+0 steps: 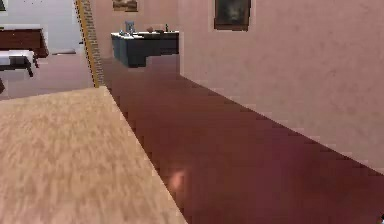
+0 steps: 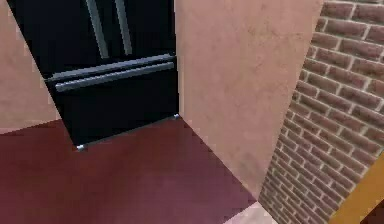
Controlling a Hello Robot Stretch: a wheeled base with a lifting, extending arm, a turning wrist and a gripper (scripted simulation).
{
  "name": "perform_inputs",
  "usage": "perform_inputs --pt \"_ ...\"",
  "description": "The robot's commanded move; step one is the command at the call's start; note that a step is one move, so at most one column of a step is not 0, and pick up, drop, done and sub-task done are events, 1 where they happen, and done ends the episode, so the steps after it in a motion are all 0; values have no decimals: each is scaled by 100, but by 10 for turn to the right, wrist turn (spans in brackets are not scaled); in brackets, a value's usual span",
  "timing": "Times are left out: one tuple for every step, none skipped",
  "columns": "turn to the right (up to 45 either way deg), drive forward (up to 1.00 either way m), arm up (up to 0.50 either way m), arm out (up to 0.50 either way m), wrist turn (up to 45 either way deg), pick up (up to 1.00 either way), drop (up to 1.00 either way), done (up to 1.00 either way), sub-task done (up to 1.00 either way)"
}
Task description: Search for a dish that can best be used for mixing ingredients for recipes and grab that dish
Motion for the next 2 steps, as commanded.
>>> perform_inputs --pt "-150 0 0 0 0 0 0 0 0" --pt "0 100 0 0 0 0 0 0 0"
